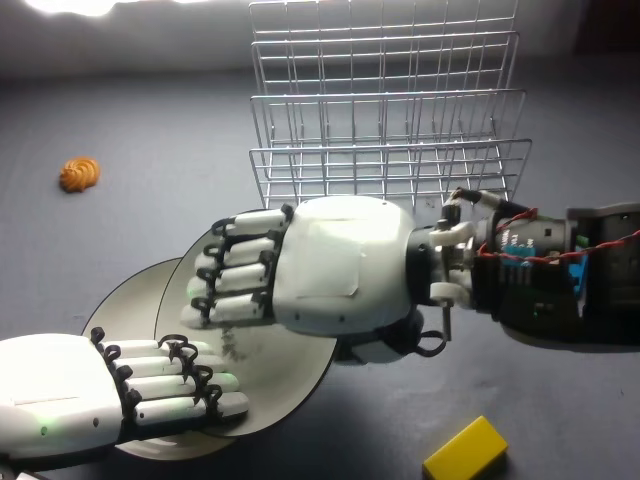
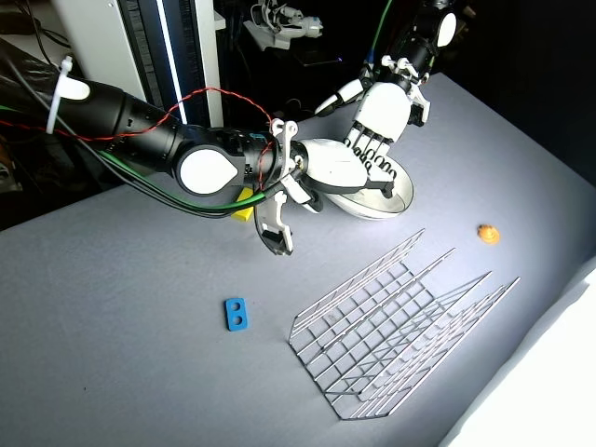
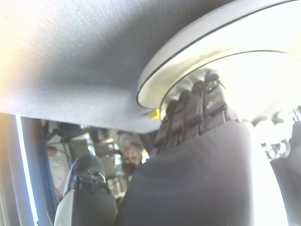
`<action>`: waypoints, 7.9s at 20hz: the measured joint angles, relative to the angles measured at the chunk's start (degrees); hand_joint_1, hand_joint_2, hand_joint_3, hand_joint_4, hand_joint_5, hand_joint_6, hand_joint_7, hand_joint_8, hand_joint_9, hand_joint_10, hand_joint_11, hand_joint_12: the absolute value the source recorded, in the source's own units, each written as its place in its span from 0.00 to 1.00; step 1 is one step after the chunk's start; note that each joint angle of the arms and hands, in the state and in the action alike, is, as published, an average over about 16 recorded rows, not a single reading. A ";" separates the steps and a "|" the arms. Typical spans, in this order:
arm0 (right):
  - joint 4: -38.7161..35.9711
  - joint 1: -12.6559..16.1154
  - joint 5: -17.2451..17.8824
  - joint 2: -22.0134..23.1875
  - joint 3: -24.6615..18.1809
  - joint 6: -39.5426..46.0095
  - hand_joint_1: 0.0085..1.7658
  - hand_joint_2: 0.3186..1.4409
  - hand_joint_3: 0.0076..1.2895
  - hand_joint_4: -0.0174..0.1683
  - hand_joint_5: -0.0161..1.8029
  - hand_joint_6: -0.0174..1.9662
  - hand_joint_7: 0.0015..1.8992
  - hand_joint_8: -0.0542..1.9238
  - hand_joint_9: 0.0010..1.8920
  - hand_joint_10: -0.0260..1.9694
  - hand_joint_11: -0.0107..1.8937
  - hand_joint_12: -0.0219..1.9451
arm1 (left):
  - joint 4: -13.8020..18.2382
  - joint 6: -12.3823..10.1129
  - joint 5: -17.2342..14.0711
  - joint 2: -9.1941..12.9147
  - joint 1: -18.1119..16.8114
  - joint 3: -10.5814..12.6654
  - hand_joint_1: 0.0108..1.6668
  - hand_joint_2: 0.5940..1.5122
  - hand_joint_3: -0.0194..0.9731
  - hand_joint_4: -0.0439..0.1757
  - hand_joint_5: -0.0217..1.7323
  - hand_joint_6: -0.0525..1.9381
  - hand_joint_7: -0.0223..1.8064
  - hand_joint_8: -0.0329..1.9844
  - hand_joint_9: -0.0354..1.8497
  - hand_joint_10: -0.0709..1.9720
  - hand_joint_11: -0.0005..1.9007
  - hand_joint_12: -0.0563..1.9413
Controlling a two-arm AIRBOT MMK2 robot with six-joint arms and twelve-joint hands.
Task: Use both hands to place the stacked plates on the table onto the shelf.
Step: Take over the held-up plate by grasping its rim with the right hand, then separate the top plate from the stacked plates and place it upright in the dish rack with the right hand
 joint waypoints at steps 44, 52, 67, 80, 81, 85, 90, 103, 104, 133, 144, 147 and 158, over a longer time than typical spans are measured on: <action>0.44 2.39 5.63 1.98 -3.56 -4.12 0.74 0.58 0.00 0.11 0.48 0.55 0.51 0.47 0.50 0.55 0.45 0.60 | -18.33 -0.07 3.77 4.53 -7.80 12.27 0.00 0.54 0.04 0.21 0.05 0.04 0.03 0.02 0.03 0.04 0.01 0.03; 2.25 4.72 5.97 5.12 -6.52 -5.42 0.76 0.59 0.00 0.11 0.49 0.56 0.53 0.49 0.51 0.57 0.43 0.61 | -17.92 -0.07 6.25 5.16 -9.86 13.74 0.00 0.55 0.04 0.21 0.05 0.04 0.03 0.02 0.03 0.04 0.01 0.03; 7.67 10.96 6.95 15.43 -11.92 -4.07 0.76 0.60 0.00 0.10 0.48 0.58 0.52 0.50 0.50 0.57 0.42 0.61 | -11.33 -0.07 2.76 6.14 -10.67 15.01 0.00 0.55 0.04 0.22 0.05 0.04 0.03 0.02 0.03 0.04 0.01 0.03; 14.13 16.68 7.40 22.75 -12.94 1.00 0.76 0.60 0.00 0.10 0.48 0.60 0.51 0.52 0.49 0.58 0.42 0.61 | 3.66 -0.04 -10.36 6.60 -8.94 16.19 0.00 0.53 0.04 0.22 0.05 0.04 0.03 0.02 0.03 0.04 0.01 0.03; 14.95 16.98 7.24 22.98 -12.68 1.51 0.76 0.60 0.00 0.10 0.48 0.60 0.51 0.52 0.49 0.58 0.42 0.61 | 4.81 -0.04 -11.27 6.63 -8.81 16.22 0.00 0.53 0.04 0.22 0.05 0.04 0.03 0.02 0.03 0.04 0.01 0.03; 18.79 18.05 6.17 23.50 -11.38 3.69 0.76 0.60 0.00 0.09 0.47 0.60 0.51 0.52 0.48 0.58 0.41 0.61 | 8.96 -0.03 -14.19 6.71 -8.31 16.27 0.00 0.53 0.04 0.22 0.05 0.04 0.03 0.02 0.03 0.04 0.01 0.03; 24.06 19.27 4.14 23.23 -9.04 6.48 0.76 0.60 0.00 0.09 0.47 0.60 0.51 0.52 0.48 0.58 0.41 0.62 | 12.49 -0.03 -15.64 6.82 -7.67 16.03 0.01 0.53 0.04 0.21 0.05 0.04 0.04 0.02 0.03 0.04 0.01 0.03; 34.16 20.20 -0.79 21.05 -3.21 8.99 0.76 0.60 0.00 0.09 0.47 0.61 0.51 0.53 0.47 0.59 0.41 0.62 | 15.69 0.03 -11.89 6.88 -6.17 13.39 0.01 0.54 0.04 0.21 0.05 0.04 0.03 0.02 0.03 0.04 0.01 0.03; 34.72 20.12 -1.03 20.80 -2.77 8.98 0.76 0.60 0.00 0.09 0.47 0.61 0.51 0.53 0.47 0.59 0.41 0.61 | 15.73 0.03 -11.39 6.88 -6.06 13.05 0.01 0.54 0.04 0.21 0.05 0.04 0.03 0.02 0.03 0.04 0.01 0.03; 53.31 16.65 -9.16 7.71 14.16 9.37 0.76 0.60 0.00 0.05 0.46 0.60 0.50 0.54 0.47 0.59 0.41 0.62 | 9.96 0.64 1.74 6.28 -1.17 5.56 0.01 0.56 0.04 0.19 0.04 0.03 0.03 0.02 0.03 0.04 0.01 0.02; 54.18 13.23 -8.68 5.97 16.76 9.39 0.76 0.61 0.00 0.05 0.46 0.60 0.50 0.54 0.47 0.59 0.42 0.63 | 4.78 0.45 2.35 5.53 2.30 3.11 0.01 0.55 0.04 0.14 0.03 0.02 0.02 0.02 0.03 0.04 0.01 0.03; 54.17 12.81 -8.42 5.87 16.92 9.42 0.76 0.61 0.00 0.05 0.45 0.61 0.50 0.55 0.47 0.59 0.42 0.63 | 4.35 0.42 1.34 5.54 2.69 2.90 0.01 0.55 0.04 0.14 0.03 0.02 0.02 0.02 0.03 0.04 0.01 0.03; 53.95 12.54 -8.39 6.05 16.69 9.53 0.74 0.65 0.00 0.05 0.43 0.62 0.48 0.51 0.47 0.50 0.41 0.63 | 5.12 0.56 -5.10 6.20 2.76 4.74 0.01 0.56 0.04 0.19 0.04 0.03 0.03 0.02 0.03 0.04 0.01 0.03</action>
